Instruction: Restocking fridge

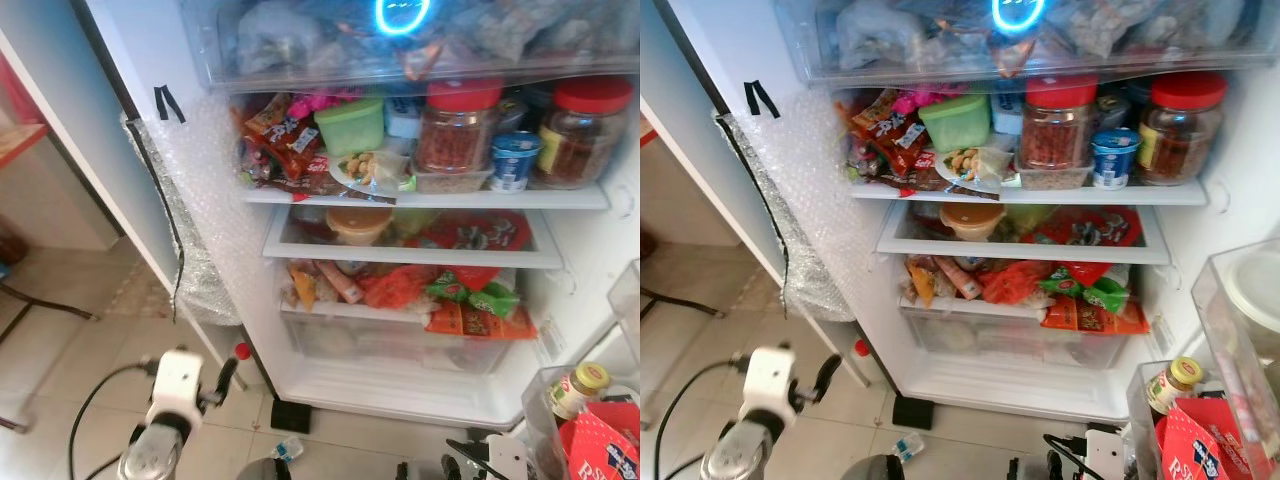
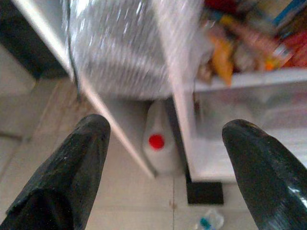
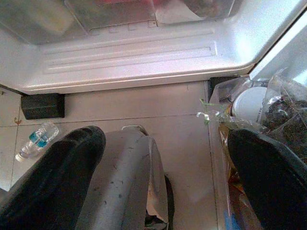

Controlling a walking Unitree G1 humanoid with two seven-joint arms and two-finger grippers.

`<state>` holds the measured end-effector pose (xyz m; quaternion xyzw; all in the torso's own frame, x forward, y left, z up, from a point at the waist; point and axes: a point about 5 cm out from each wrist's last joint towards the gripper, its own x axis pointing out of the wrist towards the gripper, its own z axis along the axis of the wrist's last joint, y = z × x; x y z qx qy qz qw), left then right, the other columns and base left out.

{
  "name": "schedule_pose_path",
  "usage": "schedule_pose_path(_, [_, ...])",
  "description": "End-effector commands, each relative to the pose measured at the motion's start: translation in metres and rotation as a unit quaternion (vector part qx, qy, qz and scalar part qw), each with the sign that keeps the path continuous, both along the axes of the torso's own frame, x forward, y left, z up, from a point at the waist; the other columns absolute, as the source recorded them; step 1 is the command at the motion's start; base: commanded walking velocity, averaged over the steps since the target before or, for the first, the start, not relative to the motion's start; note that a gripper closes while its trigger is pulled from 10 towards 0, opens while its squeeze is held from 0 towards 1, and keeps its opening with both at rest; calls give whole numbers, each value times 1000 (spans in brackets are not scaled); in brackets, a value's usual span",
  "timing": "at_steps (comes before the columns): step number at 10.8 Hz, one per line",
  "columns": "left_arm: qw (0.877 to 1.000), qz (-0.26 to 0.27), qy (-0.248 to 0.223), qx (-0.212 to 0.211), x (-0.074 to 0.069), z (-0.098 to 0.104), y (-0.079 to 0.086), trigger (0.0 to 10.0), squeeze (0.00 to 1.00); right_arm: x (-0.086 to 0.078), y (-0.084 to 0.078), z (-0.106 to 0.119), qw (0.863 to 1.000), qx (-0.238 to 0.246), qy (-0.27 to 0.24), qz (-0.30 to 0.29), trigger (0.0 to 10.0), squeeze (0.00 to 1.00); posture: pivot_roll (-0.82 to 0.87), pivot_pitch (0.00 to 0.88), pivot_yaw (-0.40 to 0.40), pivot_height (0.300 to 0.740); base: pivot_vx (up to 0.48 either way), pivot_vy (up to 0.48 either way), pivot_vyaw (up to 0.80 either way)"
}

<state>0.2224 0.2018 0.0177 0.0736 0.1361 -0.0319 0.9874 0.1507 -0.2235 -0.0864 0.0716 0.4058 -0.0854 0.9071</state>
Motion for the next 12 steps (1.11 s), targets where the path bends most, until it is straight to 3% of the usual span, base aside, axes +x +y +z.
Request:
schedule_pose_path(1, [999, 32, 30, -9, -5, -15, 14, 10000, 0, -12, 8, -7, 1000, 13, 27, 3, 10000, 0, -152, 0, 121, 650, 0, 428, 0])
schedule_pose_path(2, [997, 45, 66, -16, -5, -31, 17, 10000, 0, -12, 8, -7, 999, 14, 29, 6, 10000, 0, -150, 0, 117, 650, 0, 304, 0])
schedule_pose_path(3, [985, 90, 137, -54, -12, -54, 25, 10000, 0, -12, 8, -7, 999, 14, 30, 6, 10000, 0, -150, 0, 113, 650, 0, -454, 0])
schedule_pose_path(4, [977, 97, 179, -60, -20, -66, 25, 10000, 0, -11, 8, -7, 999, 14, 31, 8, 10000, 0, -150, 0, 109, 650, 0, 0, 0])
schedule_pose_path(6, [960, 110, 253, -42, -40, -87, 26, 10000, 0, -11, 8, -7, 999, 13, 33, 10, 10000, 0, -153, 0, 99, 650, 0, 0, 0])
schedule_pose_path(12, [948, 133, 284, -60, -50, -97, 24, 10000, 0, -12, 7, -8, 999, 15, 44, 17, 10000, 0, -152, 0, 88, 650, 0, 480, 0])
